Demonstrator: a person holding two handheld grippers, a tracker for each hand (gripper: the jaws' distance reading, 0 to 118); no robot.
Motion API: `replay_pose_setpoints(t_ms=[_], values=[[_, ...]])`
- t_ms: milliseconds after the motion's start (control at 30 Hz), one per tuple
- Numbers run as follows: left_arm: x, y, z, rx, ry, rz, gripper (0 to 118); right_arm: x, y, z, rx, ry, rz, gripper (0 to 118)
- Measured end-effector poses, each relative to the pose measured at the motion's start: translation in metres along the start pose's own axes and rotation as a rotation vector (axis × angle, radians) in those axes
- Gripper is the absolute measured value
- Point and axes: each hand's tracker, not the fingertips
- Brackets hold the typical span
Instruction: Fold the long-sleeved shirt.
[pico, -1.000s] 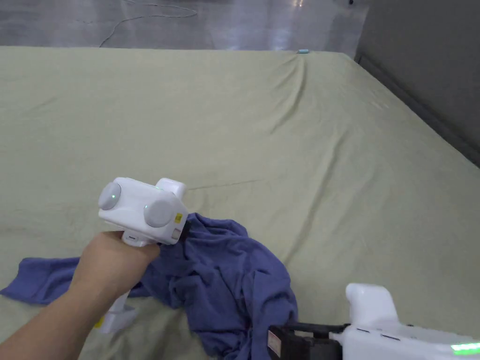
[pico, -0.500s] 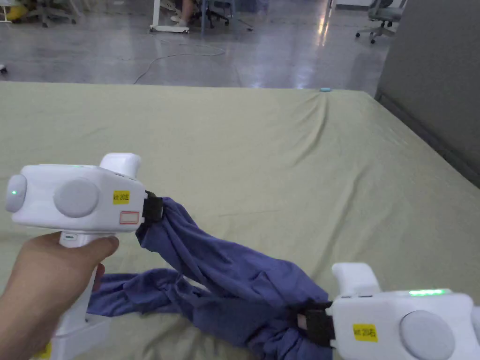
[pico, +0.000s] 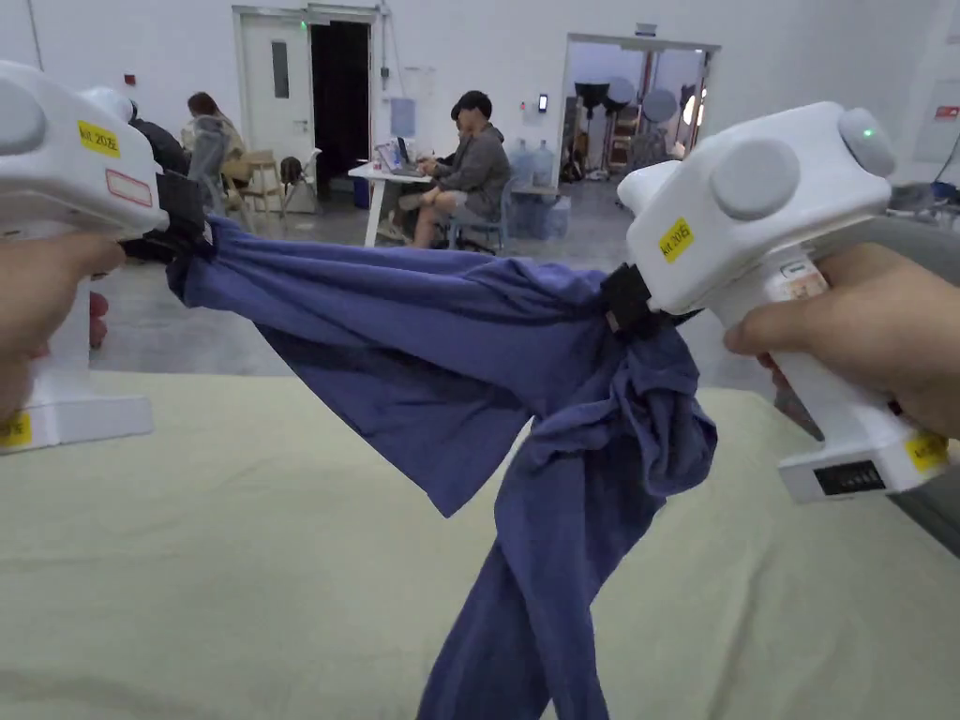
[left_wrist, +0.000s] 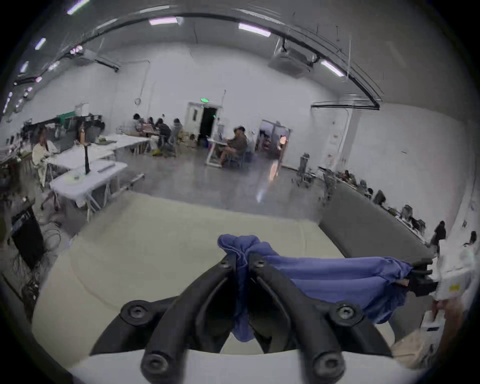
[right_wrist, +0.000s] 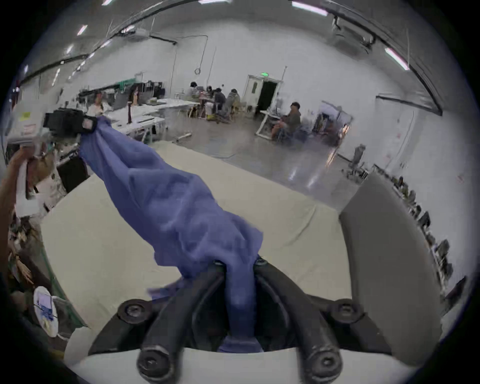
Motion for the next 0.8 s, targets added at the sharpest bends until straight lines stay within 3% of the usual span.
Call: replay_pose_setpoints(t_ms=[167,267,400,467,567,667,800], values=[[0.001,0.043,-0.02,0.018,0.036,0.002,0,0.011,0.067,-0.024,-0.015,-0.076,0.008,6],[0.001,0.04,-0.035,0.018,0.048,0.018,0,0.013,0.08,-0.041,-0.036,-0.137,0.031,6],[-0.004,0.015,-0.058,-0.022,0.055,0.024,0,0.013,0.071,-0.071,-0.055,-0.136,0.039,6],[-0.009,-0.012,-0.073,-0.061,0.058,-0.014,0,0.005,0.049,-0.098,-0.096,-0.137,0.041,6],[-0.022,-0.066,-0.099,-0.168,0.083,-0.026,0,-0.017,-0.004,-0.148,-0.189,-0.103,0.112,6],[-0.042,-0.144,-0.124,-0.323,0.109,0.001,0,-0.052,-0.082,-0.196,-0.282,-0.055,0.171,6],[-0.059,-0.257,-0.129,-0.533,0.14,-0.01,0,-0.096,-0.193,-0.244,-0.423,0.024,0.188,6]])
